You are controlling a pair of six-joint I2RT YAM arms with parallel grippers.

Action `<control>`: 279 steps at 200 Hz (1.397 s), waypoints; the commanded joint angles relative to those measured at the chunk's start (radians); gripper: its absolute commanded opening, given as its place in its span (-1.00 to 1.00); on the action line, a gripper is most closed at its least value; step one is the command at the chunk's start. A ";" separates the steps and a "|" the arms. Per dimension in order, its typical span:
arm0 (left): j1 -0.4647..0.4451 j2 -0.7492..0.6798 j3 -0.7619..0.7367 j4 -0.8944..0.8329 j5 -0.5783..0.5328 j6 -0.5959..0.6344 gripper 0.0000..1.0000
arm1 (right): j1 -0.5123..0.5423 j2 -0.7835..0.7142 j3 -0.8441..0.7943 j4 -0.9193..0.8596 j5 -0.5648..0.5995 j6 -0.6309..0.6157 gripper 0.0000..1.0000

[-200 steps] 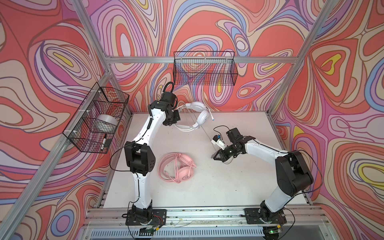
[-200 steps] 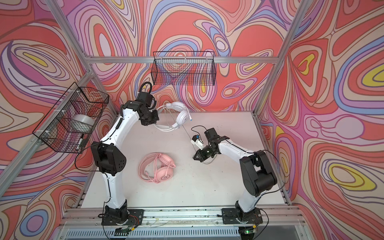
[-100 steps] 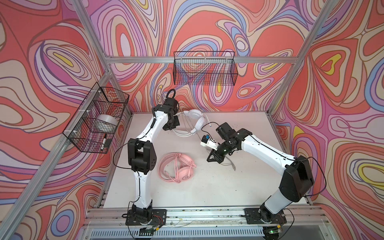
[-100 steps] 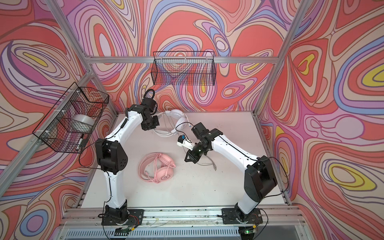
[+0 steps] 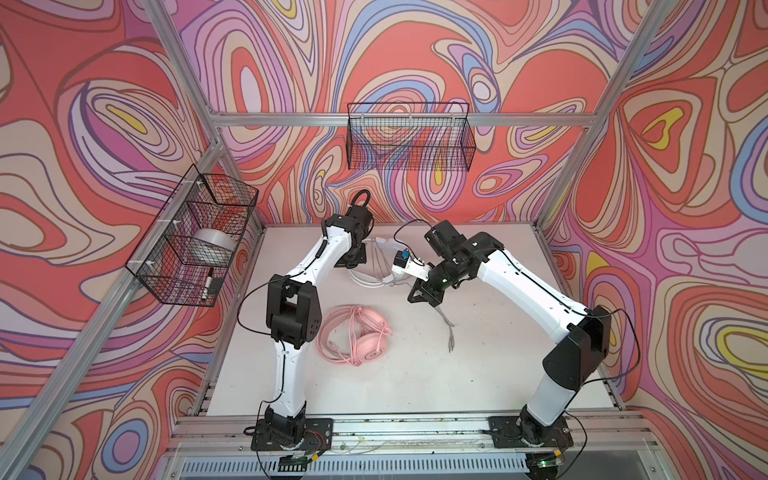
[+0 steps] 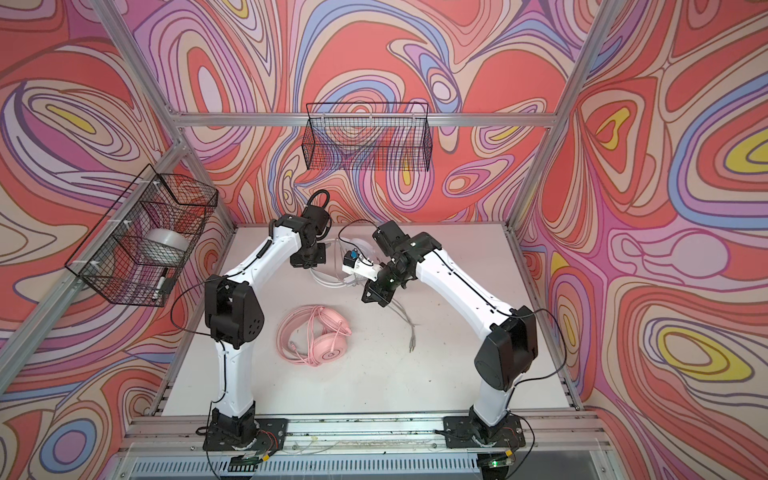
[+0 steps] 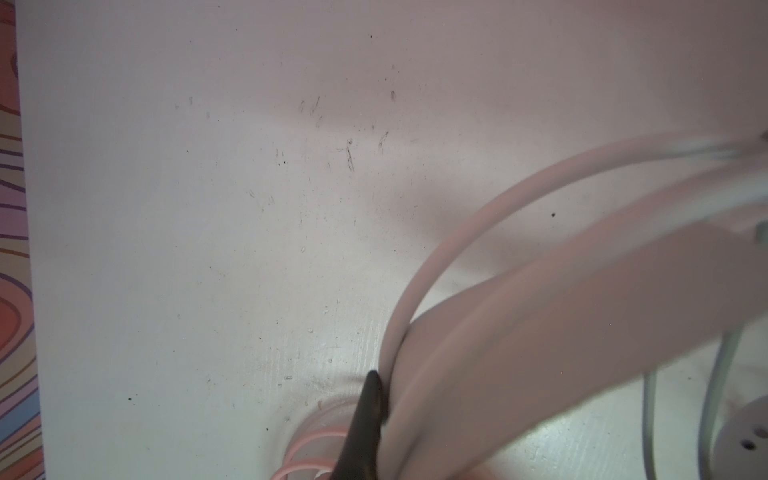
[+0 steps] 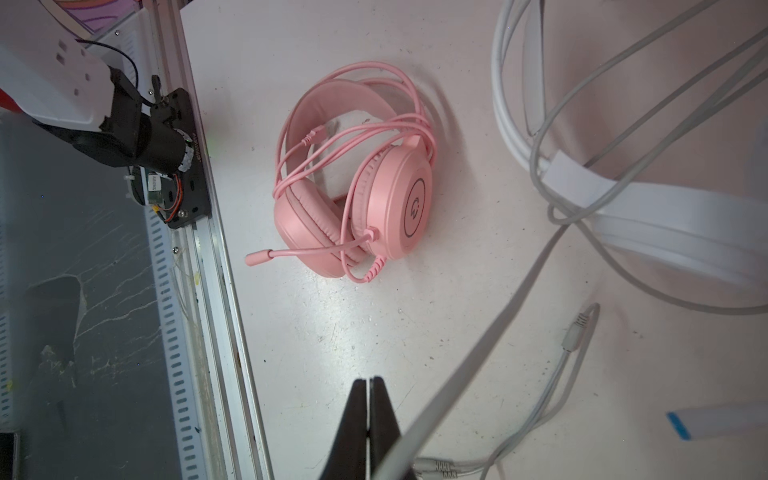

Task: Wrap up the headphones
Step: 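Close the right gripper on the grey cable near its connector, then lift the grey cable up over the white headset with the right gripper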

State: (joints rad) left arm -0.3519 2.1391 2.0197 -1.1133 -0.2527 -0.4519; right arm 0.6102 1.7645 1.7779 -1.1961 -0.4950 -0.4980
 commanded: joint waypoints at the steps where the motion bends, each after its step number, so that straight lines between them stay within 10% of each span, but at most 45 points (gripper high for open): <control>1: -0.014 0.029 0.049 -0.048 -0.083 0.062 -1.00 | 0.005 0.036 0.070 -0.082 0.074 -0.049 -1.00; 86: -0.058 0.003 0.006 -0.011 -0.006 0.307 -1.00 | -0.046 0.069 0.198 -0.036 0.297 -0.152 -1.00; 279: -0.127 -0.127 -0.081 0.076 0.246 0.525 -1.00 | -0.267 0.479 0.539 0.178 0.144 -0.101 -1.00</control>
State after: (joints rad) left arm -0.4675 2.0823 1.9667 -1.0229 -0.0879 0.0002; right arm 0.3840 2.2002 2.2601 -1.0733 -0.3111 -0.6411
